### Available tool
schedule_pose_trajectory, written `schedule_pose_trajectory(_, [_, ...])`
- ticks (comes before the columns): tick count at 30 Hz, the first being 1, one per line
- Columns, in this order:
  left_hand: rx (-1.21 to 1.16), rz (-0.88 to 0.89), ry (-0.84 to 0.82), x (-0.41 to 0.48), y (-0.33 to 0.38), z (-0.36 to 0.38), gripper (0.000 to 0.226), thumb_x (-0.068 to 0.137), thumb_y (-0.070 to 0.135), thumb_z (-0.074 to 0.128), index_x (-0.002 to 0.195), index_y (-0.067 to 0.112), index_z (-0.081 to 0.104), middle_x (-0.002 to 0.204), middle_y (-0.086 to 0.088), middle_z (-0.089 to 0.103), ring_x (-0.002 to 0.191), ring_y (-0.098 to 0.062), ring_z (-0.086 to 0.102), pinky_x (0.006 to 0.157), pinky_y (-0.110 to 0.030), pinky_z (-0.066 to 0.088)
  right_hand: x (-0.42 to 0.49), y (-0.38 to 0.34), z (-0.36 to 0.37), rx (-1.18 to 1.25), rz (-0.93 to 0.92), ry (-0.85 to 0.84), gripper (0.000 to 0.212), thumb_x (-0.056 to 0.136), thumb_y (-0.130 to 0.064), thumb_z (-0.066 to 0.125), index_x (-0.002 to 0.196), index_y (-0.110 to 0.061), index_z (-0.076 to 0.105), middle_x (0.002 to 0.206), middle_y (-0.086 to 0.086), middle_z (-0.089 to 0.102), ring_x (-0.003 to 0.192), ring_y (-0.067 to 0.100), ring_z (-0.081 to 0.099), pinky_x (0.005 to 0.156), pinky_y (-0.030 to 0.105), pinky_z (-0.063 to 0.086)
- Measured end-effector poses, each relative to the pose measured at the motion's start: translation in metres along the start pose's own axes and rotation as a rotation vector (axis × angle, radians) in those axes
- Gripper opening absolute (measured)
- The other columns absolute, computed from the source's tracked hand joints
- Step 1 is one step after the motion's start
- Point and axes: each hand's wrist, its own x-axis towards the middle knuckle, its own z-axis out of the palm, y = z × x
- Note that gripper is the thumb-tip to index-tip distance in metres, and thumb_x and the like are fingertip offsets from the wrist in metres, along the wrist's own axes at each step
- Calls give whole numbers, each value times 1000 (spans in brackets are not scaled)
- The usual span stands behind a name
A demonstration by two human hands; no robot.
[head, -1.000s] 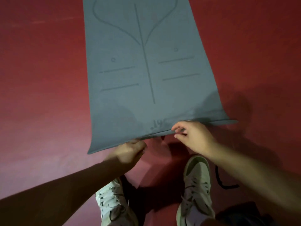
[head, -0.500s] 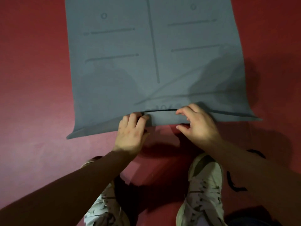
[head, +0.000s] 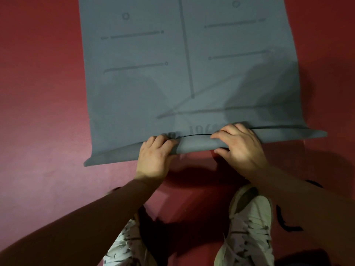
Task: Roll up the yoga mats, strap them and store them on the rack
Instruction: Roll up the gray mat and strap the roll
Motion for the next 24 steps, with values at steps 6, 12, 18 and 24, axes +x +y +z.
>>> schedule_pose_trajectory(6, [-202,-90,-90,-12,-4,-13,25,77,36,66,100,26,68,91,8,62,85,-16,56,75,-27,42,-14,5,11,104,-46,47,31,78,-52,59,95,-30,72,91,-9,66,85,19,57,77,33,42])
schedule_pose_trajectory(12, [-405,-216,-297,-49,-25,-20,38,68,44,71,105,35,70,94,34,61,94,9,59,86,-9,41,-36,-9,22,253,-58,-259,45,84,-63,47,107,-35,73,98,-16,69,91,9,65,77,25,50])
schedule_pose_trajectory(18, [-465,-295,-354,-42,-35,-21,37,63,46,72,98,38,61,101,20,56,92,0,58,81,-20,45,-11,-4,24,459,70,-357,25,73,-34,83,85,-31,60,74,-15,59,70,1,54,69,25,44])
schedule_pose_trajectory(24, [-400,-199,-276,-45,-34,-17,31,68,54,65,92,35,57,92,26,49,85,8,48,74,-20,41,-28,0,43,393,34,-89,23,66,-52,73,69,-29,69,89,-7,52,87,13,43,77,28,35])
